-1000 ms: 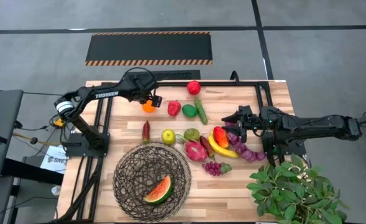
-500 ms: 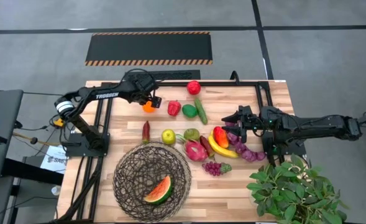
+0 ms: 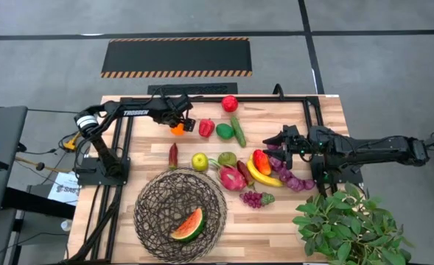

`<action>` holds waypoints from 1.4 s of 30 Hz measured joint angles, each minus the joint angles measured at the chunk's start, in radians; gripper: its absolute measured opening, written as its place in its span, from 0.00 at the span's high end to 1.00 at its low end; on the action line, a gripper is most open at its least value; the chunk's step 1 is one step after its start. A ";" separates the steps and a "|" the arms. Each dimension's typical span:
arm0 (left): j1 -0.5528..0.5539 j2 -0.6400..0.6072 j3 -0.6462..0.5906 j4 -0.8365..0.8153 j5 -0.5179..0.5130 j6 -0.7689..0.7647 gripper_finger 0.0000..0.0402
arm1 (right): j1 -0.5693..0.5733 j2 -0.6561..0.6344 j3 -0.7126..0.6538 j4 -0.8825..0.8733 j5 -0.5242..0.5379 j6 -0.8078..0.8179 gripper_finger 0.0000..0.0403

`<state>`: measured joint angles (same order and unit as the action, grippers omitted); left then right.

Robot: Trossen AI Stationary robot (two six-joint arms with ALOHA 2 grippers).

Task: Build produce basket
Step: Put the orange into the woven basket

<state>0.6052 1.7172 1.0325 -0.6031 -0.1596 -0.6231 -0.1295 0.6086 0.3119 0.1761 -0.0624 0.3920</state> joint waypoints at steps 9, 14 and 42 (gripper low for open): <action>-0.002 -0.003 0.014 -0.024 0.072 -0.028 0.23 | 0.000 0.000 0.000 0.000 0.000 0.000 0.37; -0.006 -0.002 0.070 -0.020 0.088 -0.016 0.26 | 0.000 0.000 0.000 0.000 0.000 0.000 0.37; -0.800 -0.106 0.543 -0.417 0.043 -0.215 0.26 | -0.001 0.000 0.000 -0.044 0.000 0.017 0.37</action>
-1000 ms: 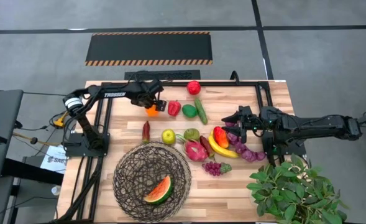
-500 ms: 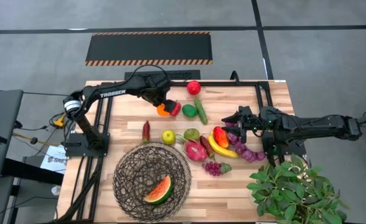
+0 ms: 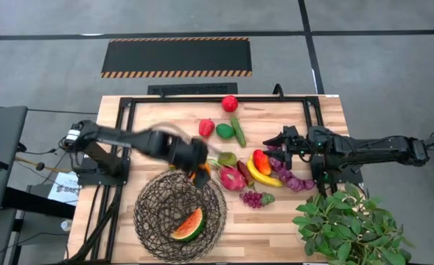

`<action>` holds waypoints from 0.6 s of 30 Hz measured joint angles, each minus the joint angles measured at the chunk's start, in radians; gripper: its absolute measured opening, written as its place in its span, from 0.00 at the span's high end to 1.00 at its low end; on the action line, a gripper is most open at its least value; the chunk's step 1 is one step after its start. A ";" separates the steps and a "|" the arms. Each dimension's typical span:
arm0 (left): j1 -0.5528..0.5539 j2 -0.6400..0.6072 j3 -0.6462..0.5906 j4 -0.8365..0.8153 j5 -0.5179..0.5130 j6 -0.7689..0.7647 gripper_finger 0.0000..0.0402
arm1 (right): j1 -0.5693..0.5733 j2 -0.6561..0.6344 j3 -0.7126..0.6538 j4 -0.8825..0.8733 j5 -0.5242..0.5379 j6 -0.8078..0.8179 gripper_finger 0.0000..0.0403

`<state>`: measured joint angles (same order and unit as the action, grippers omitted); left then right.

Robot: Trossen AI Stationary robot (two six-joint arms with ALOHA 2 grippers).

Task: Build produce basket
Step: Put the orange into the woven basket

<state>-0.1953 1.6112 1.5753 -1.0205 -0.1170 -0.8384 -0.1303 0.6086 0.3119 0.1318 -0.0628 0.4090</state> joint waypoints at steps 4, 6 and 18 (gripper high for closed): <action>-0.152 0.000 -0.057 -0.007 -0.108 -0.201 0.26 | 0.000 0.000 0.000 -0.001 0.000 0.002 0.37; -0.204 0.000 -0.098 0.001 -0.124 -0.302 0.26 | 0.000 0.000 0.000 -0.001 0.000 0.002 0.37; -0.269 0.015 -0.315 0.180 -0.127 -0.442 0.26 | 0.000 0.000 0.000 -0.010 -0.001 0.019 0.37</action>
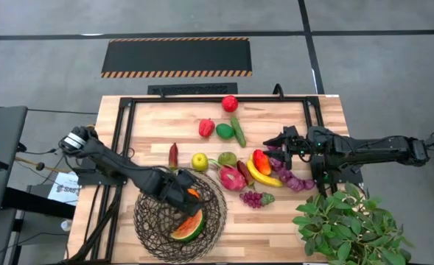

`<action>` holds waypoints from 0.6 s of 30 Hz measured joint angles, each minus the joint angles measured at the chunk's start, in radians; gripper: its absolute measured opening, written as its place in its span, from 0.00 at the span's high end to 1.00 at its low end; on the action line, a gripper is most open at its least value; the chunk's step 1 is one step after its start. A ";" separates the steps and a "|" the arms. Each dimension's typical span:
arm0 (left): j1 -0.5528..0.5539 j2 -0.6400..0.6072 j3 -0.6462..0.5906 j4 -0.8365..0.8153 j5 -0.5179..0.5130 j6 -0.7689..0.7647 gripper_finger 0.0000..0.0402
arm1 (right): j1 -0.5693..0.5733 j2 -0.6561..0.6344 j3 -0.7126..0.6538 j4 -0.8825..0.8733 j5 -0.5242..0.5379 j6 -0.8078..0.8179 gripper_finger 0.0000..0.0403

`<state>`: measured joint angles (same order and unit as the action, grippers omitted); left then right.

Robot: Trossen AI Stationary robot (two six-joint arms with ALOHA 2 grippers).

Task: Build produce basket
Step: Put the orange into the woven basket

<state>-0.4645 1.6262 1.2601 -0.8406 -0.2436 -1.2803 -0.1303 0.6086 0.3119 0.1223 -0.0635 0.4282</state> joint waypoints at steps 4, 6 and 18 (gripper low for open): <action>0.002 0.041 -0.002 0.005 0.016 0.023 0.26 | 0.000 0.000 0.000 -0.010 0.000 0.001 0.37; 0.002 0.065 -0.001 0.017 0.025 0.036 0.26 | 0.000 0.000 0.000 -0.014 0.000 0.001 0.37; 0.015 0.112 -0.001 0.035 0.006 0.075 0.16 | 0.000 0.000 0.000 -0.018 0.000 0.001 0.37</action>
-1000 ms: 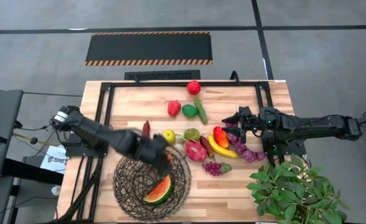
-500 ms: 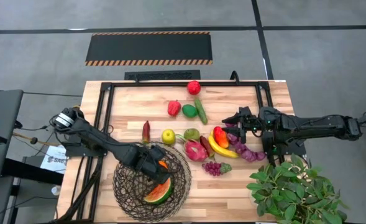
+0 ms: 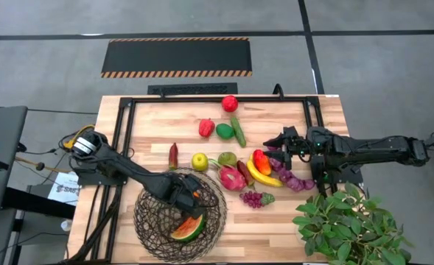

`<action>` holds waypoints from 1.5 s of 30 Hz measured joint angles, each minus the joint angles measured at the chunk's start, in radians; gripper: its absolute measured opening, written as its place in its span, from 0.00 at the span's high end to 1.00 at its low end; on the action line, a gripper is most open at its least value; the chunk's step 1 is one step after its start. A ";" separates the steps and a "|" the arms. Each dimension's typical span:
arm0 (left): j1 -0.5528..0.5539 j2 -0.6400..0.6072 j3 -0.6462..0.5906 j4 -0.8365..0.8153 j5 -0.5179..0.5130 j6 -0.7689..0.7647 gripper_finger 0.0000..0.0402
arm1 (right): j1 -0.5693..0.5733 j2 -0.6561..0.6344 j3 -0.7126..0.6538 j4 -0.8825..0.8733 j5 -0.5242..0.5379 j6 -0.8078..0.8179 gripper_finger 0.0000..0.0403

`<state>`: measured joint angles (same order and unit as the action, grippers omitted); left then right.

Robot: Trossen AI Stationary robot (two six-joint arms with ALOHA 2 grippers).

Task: Build produce basket
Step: Put the orange into the woven basket, then put the green apple into the woven basket

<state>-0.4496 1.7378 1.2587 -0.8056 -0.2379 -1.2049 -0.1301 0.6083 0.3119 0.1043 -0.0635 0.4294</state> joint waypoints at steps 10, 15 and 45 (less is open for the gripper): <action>0.017 -0.002 0.010 0.060 -0.011 0.008 0.06 | 0.000 0.000 0.000 0.000 0.000 -0.001 0.37; 0.038 -0.016 0.070 0.049 0.024 0.077 0.06 | 0.000 0.000 0.000 -0.001 0.000 -0.001 0.37; 0.471 -0.048 0.093 -0.105 0.033 0.394 0.05 | 0.000 0.000 0.000 -0.030 0.000 -0.001 0.37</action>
<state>0.0214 1.6894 1.3520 -0.9104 -0.2046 -0.8104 -0.1303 0.6083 0.3119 0.0746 -0.0631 0.4286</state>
